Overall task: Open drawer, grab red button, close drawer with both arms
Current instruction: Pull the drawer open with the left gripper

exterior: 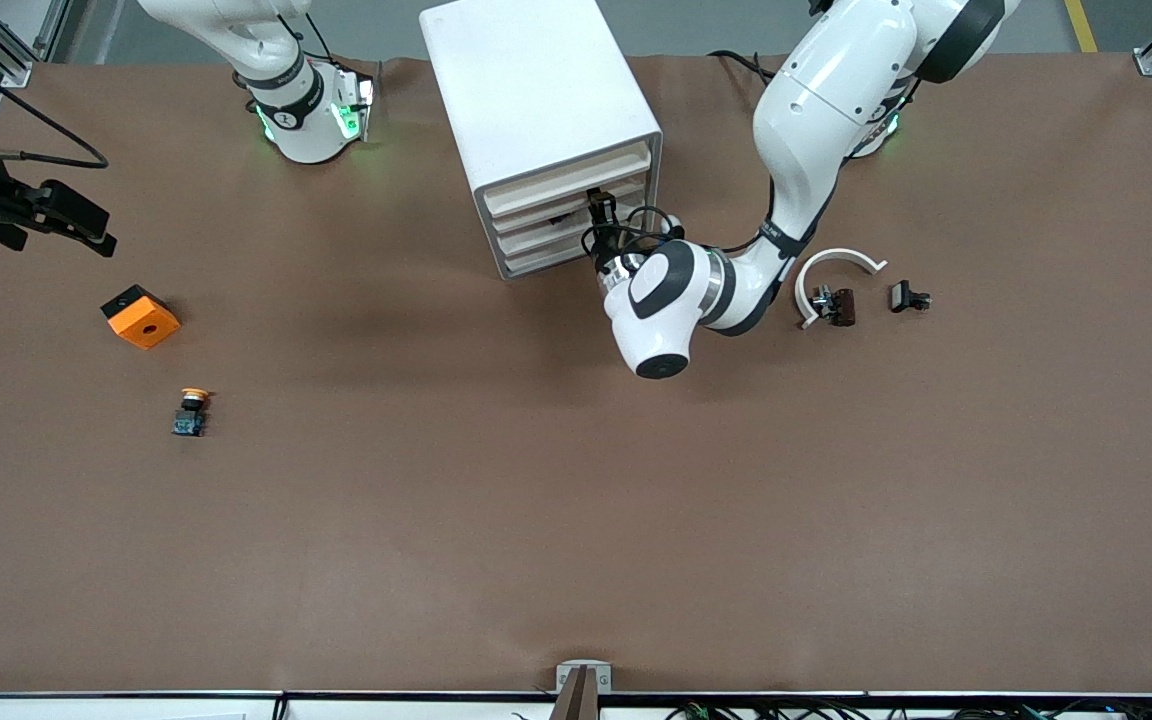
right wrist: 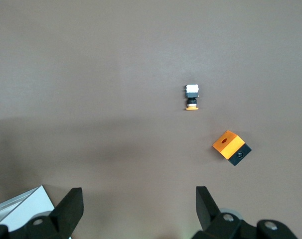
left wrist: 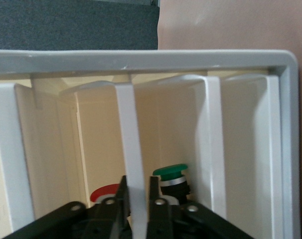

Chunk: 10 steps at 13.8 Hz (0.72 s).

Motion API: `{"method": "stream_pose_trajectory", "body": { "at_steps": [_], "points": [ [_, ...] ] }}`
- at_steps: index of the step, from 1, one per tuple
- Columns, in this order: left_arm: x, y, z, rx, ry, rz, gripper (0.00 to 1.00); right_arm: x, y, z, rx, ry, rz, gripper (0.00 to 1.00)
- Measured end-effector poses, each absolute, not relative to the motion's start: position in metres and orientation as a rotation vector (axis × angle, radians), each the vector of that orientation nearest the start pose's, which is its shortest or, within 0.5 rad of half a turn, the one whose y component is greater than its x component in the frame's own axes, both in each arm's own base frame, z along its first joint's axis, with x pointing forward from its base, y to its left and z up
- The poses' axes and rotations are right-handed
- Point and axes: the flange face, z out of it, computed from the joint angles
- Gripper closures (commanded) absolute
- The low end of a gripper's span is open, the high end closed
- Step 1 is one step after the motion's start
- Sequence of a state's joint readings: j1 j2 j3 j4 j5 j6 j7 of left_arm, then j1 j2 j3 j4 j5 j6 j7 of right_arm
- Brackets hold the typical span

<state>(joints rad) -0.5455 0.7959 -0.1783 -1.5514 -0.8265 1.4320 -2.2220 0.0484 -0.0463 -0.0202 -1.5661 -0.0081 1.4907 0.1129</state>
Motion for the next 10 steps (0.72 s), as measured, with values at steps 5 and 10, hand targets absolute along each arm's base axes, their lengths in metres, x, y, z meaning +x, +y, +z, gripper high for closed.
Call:
{"method": "stream_pose_trajectory", "body": {
  "at_steps": [5,10],
  "points": [
    [0.415,-0.462,0.193,-1.28,-1.632,1.248,1.0,0.532,0.014,0.645,-3.148,0.134,0.045,0.0],
    [0.448,-0.442,0.2,-1.274,-1.704,1.272,1.0,0.532,0.021,0.643,-3.147,0.113,0.048,0.0]
  ]
}}
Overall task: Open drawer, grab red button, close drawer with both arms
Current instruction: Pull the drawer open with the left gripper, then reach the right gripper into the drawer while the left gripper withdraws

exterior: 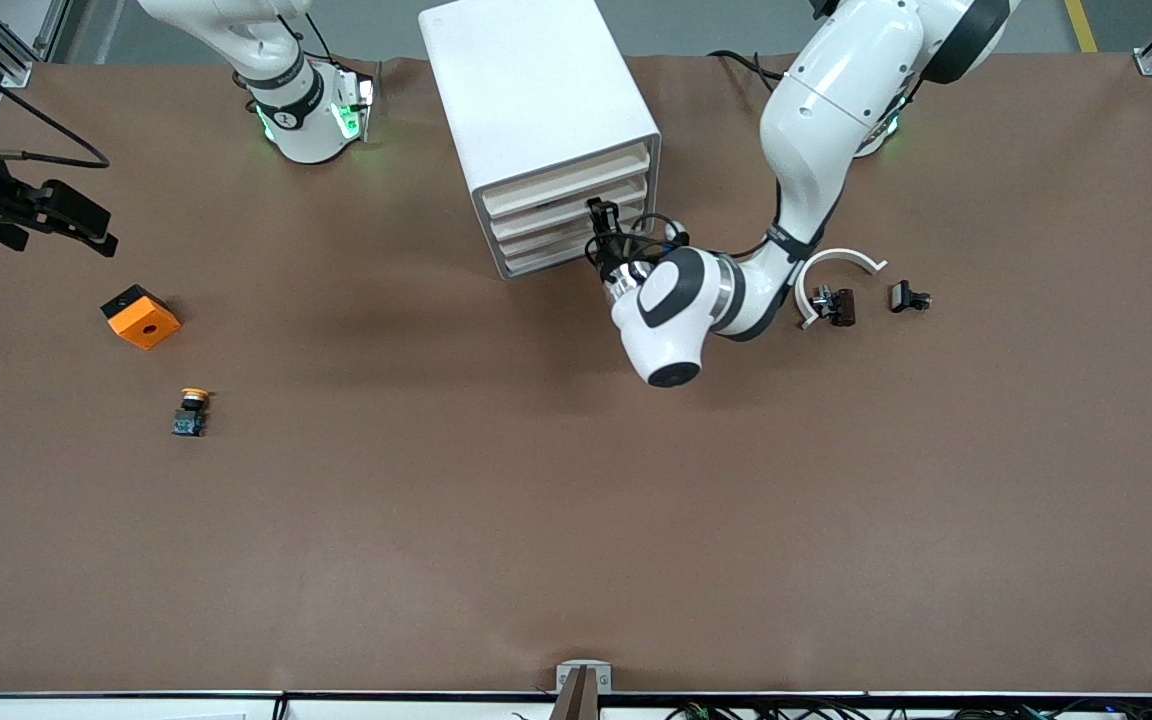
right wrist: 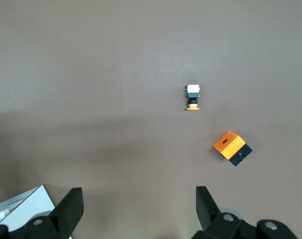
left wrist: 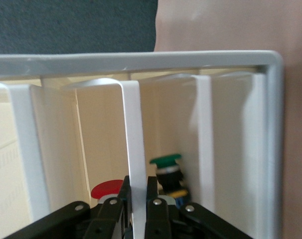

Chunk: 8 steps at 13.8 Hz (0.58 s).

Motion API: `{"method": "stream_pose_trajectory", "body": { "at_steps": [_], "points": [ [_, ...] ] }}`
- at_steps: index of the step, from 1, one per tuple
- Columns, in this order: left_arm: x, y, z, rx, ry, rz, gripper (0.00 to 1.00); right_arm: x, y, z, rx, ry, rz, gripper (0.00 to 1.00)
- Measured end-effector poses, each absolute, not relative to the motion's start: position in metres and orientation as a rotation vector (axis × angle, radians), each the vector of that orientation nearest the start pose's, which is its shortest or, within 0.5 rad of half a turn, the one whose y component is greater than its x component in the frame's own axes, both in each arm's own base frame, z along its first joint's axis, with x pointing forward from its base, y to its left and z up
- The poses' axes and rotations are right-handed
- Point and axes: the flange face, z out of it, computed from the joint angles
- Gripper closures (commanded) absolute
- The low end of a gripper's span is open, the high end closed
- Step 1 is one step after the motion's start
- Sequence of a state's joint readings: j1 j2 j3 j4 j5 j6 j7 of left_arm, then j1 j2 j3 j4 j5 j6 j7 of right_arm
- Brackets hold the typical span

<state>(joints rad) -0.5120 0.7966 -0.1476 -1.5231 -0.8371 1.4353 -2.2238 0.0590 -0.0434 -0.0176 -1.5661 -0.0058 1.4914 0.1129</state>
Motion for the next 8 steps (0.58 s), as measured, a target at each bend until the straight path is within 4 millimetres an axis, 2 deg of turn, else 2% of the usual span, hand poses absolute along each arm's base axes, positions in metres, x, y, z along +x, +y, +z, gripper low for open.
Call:
{"method": "stream_pose_trajectory", "body": {
  "at_steps": [3,5,7,8],
  "points": [
    [0.512,-0.393,0.211,-1.242,-1.863,1.334,1.0,0.537,0.049,0.634,-3.15,0.036,0.07,0.0],
    [0.549,-0.357,0.216,-1.221,-1.955,1.38,1.0,0.544,0.077,0.622,-3.152,-0.028,0.077,0.0],
    [0.573,-0.334,0.219,-1.209,-2.012,1.409,1.0,0.55,0.112,0.611,-3.159,0.02,0.09,0.0],
    [0.579,-0.329,0.219,-1.207,-2.032,1.414,1.0,0.552,0.127,0.607,-3.162,0.062,0.097,0.0]
  ]
}}
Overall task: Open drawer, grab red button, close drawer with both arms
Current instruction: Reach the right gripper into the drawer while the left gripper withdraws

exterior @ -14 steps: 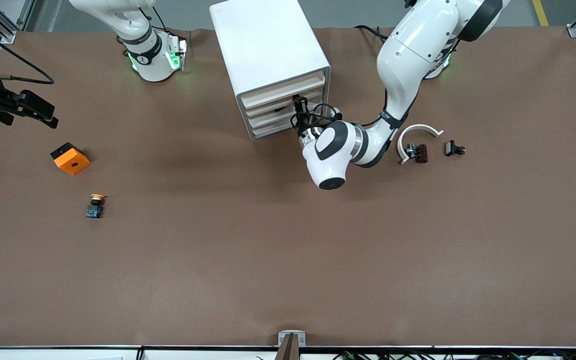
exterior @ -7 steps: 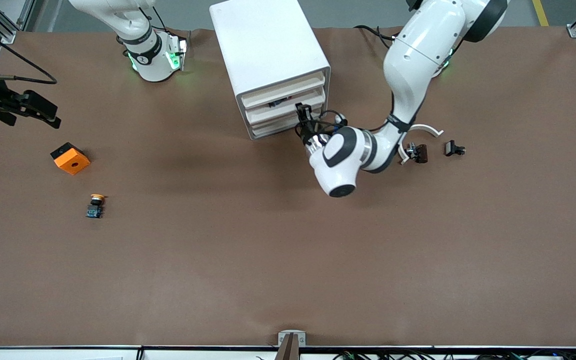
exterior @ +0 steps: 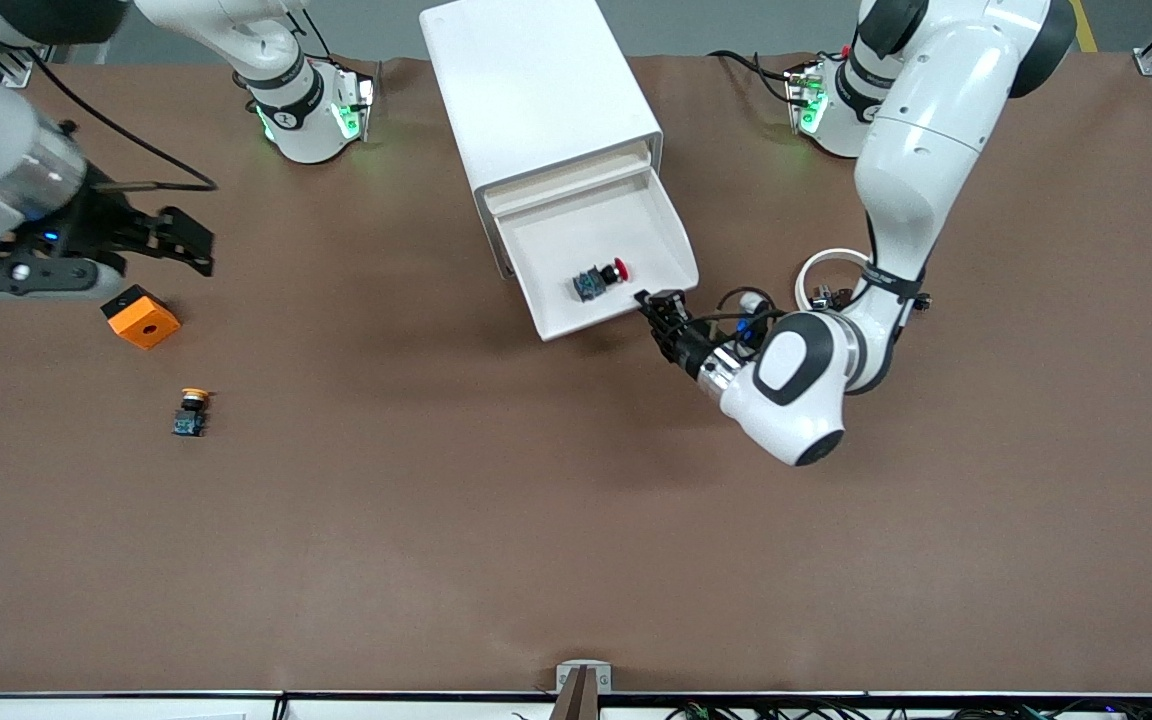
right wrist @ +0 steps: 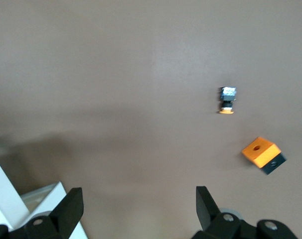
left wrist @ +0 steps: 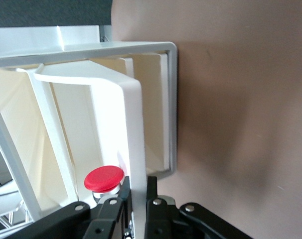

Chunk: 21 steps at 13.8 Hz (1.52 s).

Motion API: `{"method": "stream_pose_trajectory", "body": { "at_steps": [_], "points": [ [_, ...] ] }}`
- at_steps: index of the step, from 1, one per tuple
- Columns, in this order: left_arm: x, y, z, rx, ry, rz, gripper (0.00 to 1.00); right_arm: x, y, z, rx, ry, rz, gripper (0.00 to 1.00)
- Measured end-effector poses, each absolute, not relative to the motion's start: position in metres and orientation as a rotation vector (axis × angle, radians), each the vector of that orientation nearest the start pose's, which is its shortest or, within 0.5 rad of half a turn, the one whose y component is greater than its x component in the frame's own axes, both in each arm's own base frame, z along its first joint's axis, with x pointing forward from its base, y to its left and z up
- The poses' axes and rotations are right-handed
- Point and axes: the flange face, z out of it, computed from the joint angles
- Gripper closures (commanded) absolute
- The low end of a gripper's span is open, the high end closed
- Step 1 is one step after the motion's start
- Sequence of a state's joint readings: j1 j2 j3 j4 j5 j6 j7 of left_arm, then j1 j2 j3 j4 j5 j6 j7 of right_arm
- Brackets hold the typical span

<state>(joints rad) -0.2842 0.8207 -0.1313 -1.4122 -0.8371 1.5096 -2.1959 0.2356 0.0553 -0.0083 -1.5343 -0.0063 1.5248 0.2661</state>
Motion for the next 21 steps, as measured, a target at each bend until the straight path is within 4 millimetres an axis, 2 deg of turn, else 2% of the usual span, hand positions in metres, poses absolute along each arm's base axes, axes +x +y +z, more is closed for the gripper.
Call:
{"method": "stream_pose_trajectory", "body": {
  "at_steps": [1,2,3,4,5,8,11,13,15,17,21],
  "points": [
    [0.584,-0.327,0.221,1.538,2.6,-1.8,1.0,0.554,0.141,0.602,-3.164,0.106,0.1,0.0],
    [0.586,-0.328,0.223,1.537,2.594,-1.79,0.9,0.555,0.155,0.597,-3.164,0.168,0.095,0.0],
    [0.588,-0.328,0.226,1.538,2.589,-1.782,0.53,0.557,0.174,0.591,-3.159,0.266,0.084,0.0],
    [0.59,-0.329,0.228,1.538,2.584,-1.775,0.11,0.557,0.196,0.585,-3.147,0.374,0.064,0.0],
    [0.591,-0.329,0.229,1.539,2.579,-1.769,0.0,0.555,0.219,0.577,-3.138,0.453,0.054,0.0],
    [0.597,-0.329,0.234,1.54,2.56,-1.746,0.0,0.536,0.292,0.547,-3.135,0.64,0.091,0.0],
    [0.609,-0.318,0.243,1.517,2.546,-1.725,0.0,0.498,0.385,0.518,-3.106,0.803,0.065,0.0],
    [0.62,-0.308,0.251,1.496,2.535,-1.706,0.0,0.48,0.426,0.499,-3.073,0.902,0.045,0.0],
    [0.633,-0.294,0.262,1.496,2.527,-1.652,0.0,0.477,0.447,0.479,-3.027,1.007,0.026,0.0],
    [0.649,-0.271,0.272,1.523,2.505,-1.571,0.0,0.481,0.459,0.461,-2.985,1.081,0.01,0.0],
    [0.68,-0.198,0.284,1.578,2.463,-1.383,0.0,0.485,0.477,0.438,-2.919,1.166,-0.003,0.0]
  ]
}}
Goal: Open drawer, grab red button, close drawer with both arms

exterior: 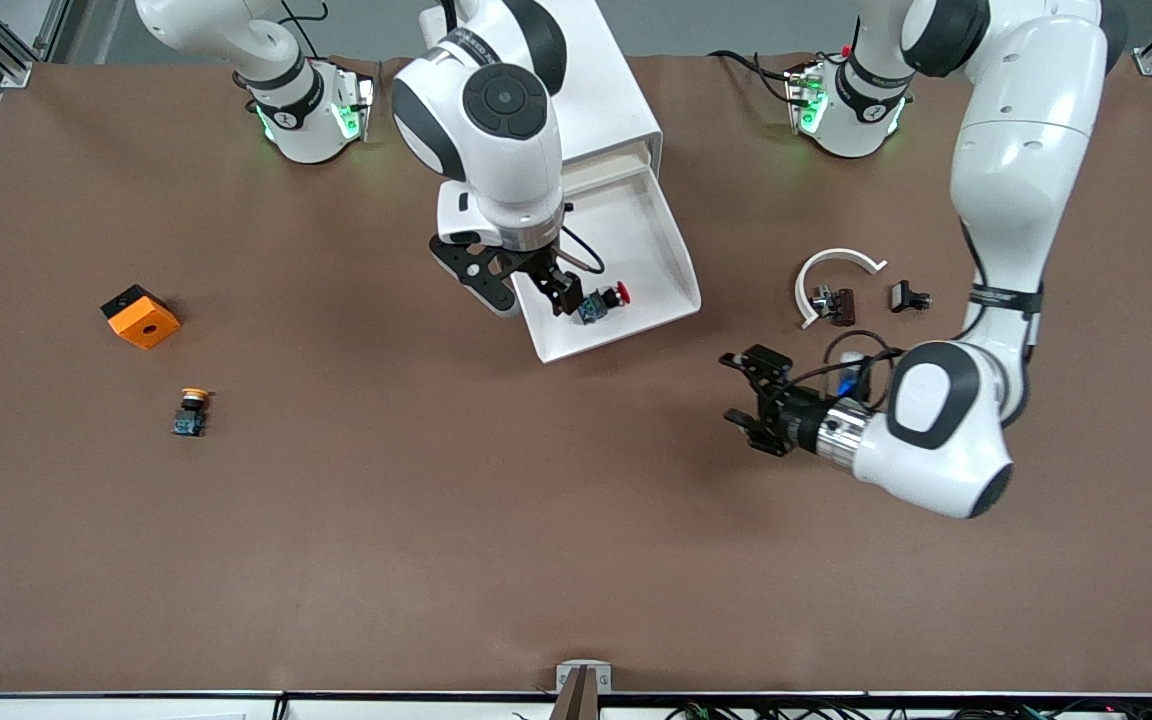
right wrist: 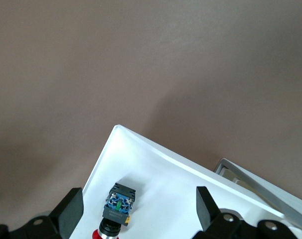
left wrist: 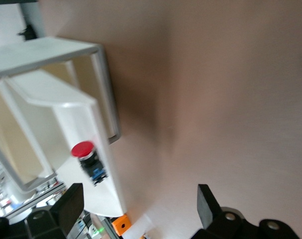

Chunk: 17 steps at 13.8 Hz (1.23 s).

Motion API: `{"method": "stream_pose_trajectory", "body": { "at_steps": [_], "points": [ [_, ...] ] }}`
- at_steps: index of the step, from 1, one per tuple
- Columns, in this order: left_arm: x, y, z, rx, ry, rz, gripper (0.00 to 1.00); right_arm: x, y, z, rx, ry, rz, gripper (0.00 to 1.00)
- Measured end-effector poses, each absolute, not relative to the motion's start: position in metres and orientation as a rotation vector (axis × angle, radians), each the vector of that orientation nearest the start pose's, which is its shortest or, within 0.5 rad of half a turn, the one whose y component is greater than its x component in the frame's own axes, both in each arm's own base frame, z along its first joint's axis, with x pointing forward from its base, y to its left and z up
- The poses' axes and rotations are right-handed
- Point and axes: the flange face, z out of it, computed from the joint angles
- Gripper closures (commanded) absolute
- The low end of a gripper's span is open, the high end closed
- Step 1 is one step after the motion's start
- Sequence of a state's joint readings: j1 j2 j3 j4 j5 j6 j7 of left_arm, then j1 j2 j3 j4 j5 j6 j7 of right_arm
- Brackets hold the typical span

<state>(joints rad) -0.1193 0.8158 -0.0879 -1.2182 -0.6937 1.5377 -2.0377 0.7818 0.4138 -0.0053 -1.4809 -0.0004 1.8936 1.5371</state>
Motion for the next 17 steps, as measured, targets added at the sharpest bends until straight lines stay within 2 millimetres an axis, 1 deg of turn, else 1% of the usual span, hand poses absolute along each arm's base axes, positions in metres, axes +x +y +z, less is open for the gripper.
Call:
{"method": "stream_pose_trajectory", "body": {
  "at_steps": [1,2,3,5,7,9,11,13,15,17],
  "points": [
    [0.684,-0.186,0.289,1.665,2.446,-1.29,0.0,0.484,0.484,0.433,-2.899,1.184,0.021,0.0],
    [0.686,-0.18,0.296,1.767,2.404,-1.207,0.0,0.483,0.49,0.428,-2.871,1.21,0.044,0.0],
    [0.686,-0.179,0.306,1.855,2.339,-1.148,0.0,0.484,0.495,0.424,-2.848,1.235,0.055,0.0],
    [0.687,-0.175,0.324,1.974,2.237,-1.059,0.0,0.489,0.502,0.415,-2.837,1.256,0.066,0.0],
    [0.689,-0.163,0.337,2.133,2.171,-0.913,0.0,0.492,0.506,0.4,-2.848,1.261,0.075,0.0],
    [0.688,-0.155,0.356,2.314,2.074,-0.756,0.0,0.494,0.509,0.387,-2.857,1.264,0.082,0.0],
    [0.688,-0.15,0.368,2.409,1.992,-0.681,0.0,0.494,0.511,0.373,-2.863,1.27,0.095,0.0],
    [0.687,-0.14,0.376,2.524,1.903,-0.604,0.0,0.494,0.515,0.357,-2.861,1.278,0.121,0.0],
    [0.685,-0.133,0.381,2.621,1.786,-0.574,0.0,0.491,0.52,0.344,-2.865,1.28,0.144,0.0],
    [0.684,-0.131,0.384,2.71,1.614,-0.569,0.0,0.49,0.524,0.337,-2.866,1.275,0.145,0.02]
  ]
}}
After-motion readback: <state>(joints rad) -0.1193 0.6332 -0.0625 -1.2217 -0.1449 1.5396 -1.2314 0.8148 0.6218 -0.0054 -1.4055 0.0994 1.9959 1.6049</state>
